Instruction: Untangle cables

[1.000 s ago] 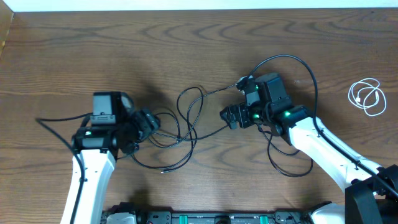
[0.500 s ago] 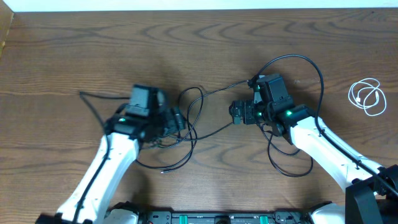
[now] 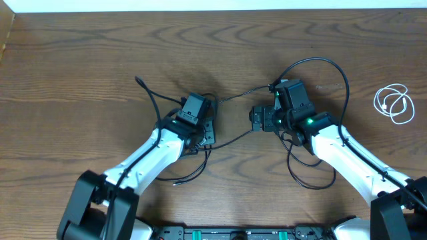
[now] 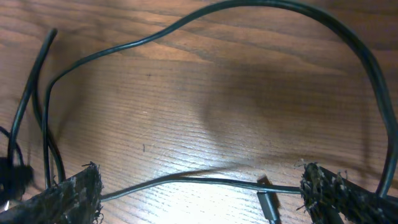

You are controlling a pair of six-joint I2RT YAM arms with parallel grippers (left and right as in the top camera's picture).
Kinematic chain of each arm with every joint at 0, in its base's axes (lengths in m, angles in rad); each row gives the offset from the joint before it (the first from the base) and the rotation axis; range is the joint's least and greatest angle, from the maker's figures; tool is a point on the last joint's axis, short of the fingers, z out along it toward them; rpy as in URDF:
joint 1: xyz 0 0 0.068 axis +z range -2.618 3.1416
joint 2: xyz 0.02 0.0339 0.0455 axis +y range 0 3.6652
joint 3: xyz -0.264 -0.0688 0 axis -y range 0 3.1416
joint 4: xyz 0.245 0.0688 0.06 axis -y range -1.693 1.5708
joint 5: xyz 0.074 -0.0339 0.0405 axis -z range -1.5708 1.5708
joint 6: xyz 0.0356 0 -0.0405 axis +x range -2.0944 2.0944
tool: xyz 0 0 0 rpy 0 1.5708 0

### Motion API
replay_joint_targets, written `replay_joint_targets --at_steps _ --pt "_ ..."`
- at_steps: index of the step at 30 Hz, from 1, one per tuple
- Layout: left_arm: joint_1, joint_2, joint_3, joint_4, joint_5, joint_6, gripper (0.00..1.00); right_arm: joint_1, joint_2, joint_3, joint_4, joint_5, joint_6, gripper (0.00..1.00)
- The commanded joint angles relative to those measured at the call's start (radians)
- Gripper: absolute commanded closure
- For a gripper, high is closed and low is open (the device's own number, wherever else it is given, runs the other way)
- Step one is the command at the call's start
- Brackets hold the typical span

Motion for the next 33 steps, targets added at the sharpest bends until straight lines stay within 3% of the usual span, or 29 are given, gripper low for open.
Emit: replay_joint_targets --at_steps 1,6,12,19,23,24,29,33 --pt "0.026 0.013 -0.002 -0.016 -0.138 0.01 0.92 -0.002 -0.006 -0.001 0.003 0.014 0.012 0.01" --pt "0.151 0.004 -0.002 -0.041 -0.134 -0.014 0.92 -0.002 -0.006 -0.001 0.003 0.014 0.012 0.01" --pt "0.401 0.003 -0.002 -0.106 0.068 -0.035 0.92 0.0 -0.006 -0.001 0.014 -0.013 0.012 0.01" --pt "0.597 0.003 -0.002 -0.207 0.108 -0.035 0.91 0.021 -0.006 -0.001 0.045 -0.118 0.012 0.01" --pt "0.642 0.003 -0.005 -0.241 0.108 -0.035 0.9 0.044 -0.006 -0.001 0.046 -0.154 0.016 0.37" --pt "0.645 0.003 -0.008 -0.238 0.107 -0.035 0.91 0.05 -0.006 -0.001 0.05 -0.179 0.029 0.41" --pt "0.645 0.003 -0.019 -0.206 0.101 -0.037 0.91 0.103 -0.005 0.008 0.079 -0.226 0.156 0.54" --pt "0.645 0.003 -0.019 -0.18 0.1 -0.039 0.91 0.153 0.019 0.072 0.074 -0.258 0.219 0.52"
